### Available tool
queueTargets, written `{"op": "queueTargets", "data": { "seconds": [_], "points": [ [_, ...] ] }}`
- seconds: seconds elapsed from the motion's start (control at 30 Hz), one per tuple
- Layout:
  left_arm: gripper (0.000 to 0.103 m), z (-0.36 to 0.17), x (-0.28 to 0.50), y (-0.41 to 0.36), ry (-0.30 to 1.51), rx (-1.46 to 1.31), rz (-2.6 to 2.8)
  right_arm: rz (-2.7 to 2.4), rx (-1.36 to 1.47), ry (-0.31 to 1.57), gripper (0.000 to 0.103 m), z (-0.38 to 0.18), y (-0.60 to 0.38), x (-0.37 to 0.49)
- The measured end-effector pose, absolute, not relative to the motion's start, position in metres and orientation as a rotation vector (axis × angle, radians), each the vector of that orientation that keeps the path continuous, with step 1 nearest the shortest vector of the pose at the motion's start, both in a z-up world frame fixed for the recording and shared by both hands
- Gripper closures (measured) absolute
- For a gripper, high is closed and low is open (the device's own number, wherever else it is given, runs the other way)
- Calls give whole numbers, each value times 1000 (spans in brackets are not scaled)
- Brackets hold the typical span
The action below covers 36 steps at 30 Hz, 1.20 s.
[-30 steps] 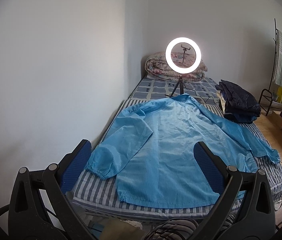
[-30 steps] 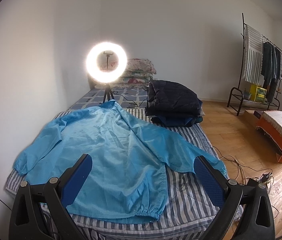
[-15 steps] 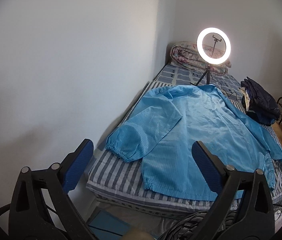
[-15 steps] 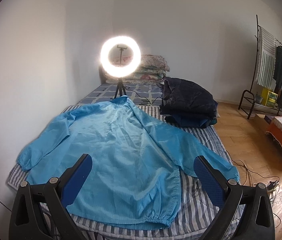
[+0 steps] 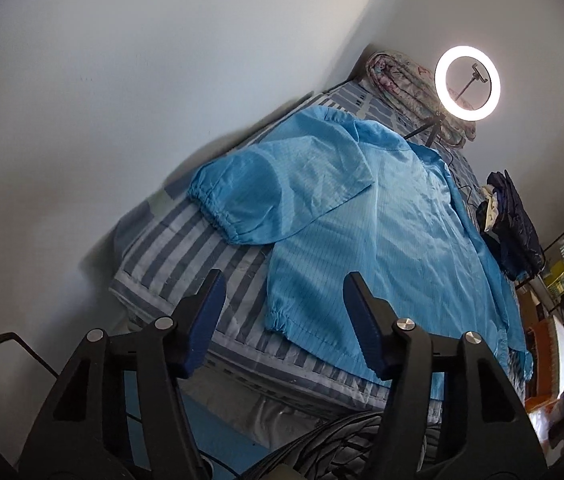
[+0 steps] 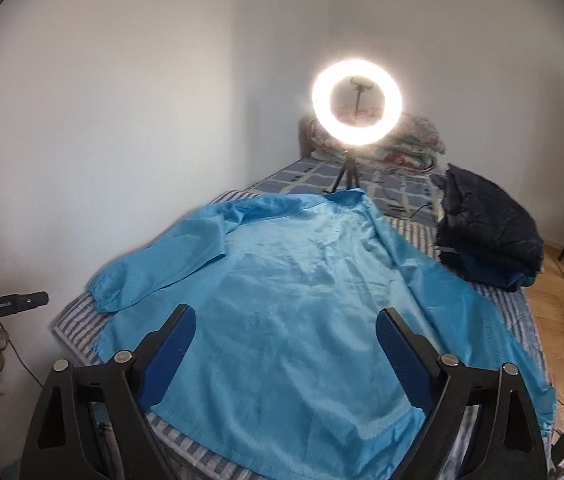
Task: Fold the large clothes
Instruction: 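Reach the left gripper to the coat's sleeve cuff and grasp it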
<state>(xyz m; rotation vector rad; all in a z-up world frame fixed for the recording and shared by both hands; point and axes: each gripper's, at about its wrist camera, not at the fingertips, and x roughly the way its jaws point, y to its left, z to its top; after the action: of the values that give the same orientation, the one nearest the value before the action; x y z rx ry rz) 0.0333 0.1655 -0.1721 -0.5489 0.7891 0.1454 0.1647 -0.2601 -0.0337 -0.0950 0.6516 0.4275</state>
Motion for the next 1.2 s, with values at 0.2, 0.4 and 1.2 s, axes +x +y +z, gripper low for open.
{"op": "queueTargets", "data": {
  "seconds": [0.2,0.4,1.2],
  "points": [
    [42,-194,56,172,794,-649,143,537,-86,758,34,-63,-226,185],
    [42,-228,82,186,813,-799,166,588,-100,808,40,-81,-207,192],
    [99,-286,150,222,782,-909,322,577,-171,879,52,-110,-201,207]
  ]
}}
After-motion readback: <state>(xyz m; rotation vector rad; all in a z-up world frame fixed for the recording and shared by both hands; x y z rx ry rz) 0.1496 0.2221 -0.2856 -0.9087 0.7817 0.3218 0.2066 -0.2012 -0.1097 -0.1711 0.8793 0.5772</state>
